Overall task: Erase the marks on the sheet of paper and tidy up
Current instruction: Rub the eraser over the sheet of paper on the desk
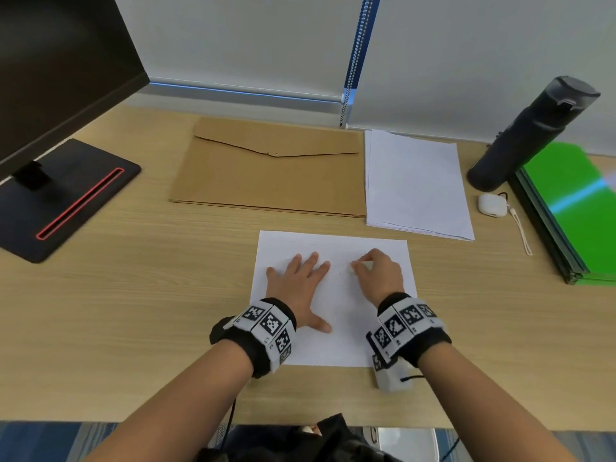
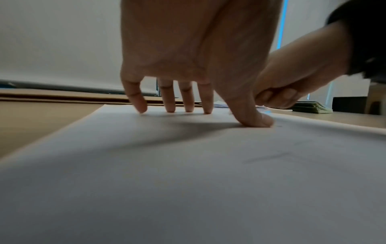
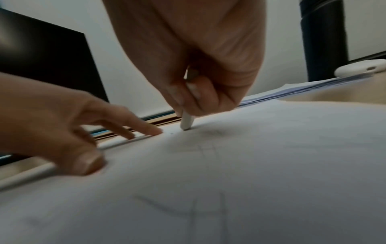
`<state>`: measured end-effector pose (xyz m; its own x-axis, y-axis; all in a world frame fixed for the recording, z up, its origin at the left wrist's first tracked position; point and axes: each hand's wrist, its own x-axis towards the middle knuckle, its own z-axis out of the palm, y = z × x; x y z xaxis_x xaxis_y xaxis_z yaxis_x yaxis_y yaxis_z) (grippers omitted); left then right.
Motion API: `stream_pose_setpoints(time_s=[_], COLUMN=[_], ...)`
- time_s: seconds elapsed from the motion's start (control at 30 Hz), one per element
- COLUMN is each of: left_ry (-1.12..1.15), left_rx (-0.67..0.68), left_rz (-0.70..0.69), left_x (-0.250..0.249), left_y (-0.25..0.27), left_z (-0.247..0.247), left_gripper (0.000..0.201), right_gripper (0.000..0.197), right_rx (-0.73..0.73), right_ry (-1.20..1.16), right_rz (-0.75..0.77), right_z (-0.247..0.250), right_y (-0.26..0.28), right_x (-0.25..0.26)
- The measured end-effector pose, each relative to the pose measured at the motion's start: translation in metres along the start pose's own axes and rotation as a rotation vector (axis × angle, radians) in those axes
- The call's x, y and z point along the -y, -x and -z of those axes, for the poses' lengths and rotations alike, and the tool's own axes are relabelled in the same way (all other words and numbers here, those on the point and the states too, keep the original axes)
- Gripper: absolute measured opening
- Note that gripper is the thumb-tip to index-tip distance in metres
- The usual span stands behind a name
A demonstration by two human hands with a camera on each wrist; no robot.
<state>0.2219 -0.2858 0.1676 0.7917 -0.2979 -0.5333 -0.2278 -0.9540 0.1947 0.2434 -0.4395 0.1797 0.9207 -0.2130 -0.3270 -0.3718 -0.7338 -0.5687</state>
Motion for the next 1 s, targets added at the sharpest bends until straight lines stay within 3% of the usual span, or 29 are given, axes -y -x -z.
stream_pose_setpoints(time_s=[0.07,0.13,0.27,0.33,0.4,0.5,0.67,0.83,1.0], left_ry=[0.061,0.066,0.057,0.048,0.039,0.038,0.051,0.029,0.02], left_rx=[-0.118,-0.163,-0.05,0.005,0.033,0.049,0.076,0.096,0.097], left_rz=[-0.013,-0.04,-0.064,-0.065,-0.06,-0.049,-0.017,0.025,0.02], left_x=[0.006,0.011,0.017,0.018,0.017,0.016,0.011,0.007,0.008], left_y=[-0.003,-0.006,-0.013,-0.016,-0.018,-0.019,-0.019,-0.018,-0.018], left_z=[0.004,0.007,0.007,0.006,0.007,0.007,0.009,0.012,0.013], left_gripper=[0.095,0.092,0.106,0.113,0.117,0.119,0.119,0.118,0.118], right_gripper=[0.022,0.021,0.017,0.009,0.007,0.004,0.005,0.012,0.002], right_rx=[0.027,0.12,0.317,0.32,0.232,0.105,0.347,0.204,0.326], right_ry=[0.019,0.051,0.091,-0.011,-0.123,-0.157,-0.053,-0.081,-0.018], right_rz=[0.027,0.096,0.193,0.099,0.015,0.012,0.127,0.136,0.237], right_z=[-0.001,-0.01,-0.015,-0.006,0.002,0.002,-0.002,0.005,-0.007], right_y=[0.006,0.022,0.035,0.02,0.002,-0.007,0.003,-0.02,0.006], right_x=[0.0,0.001,0.001,0.003,0.004,0.007,0.001,0.012,-0.006])
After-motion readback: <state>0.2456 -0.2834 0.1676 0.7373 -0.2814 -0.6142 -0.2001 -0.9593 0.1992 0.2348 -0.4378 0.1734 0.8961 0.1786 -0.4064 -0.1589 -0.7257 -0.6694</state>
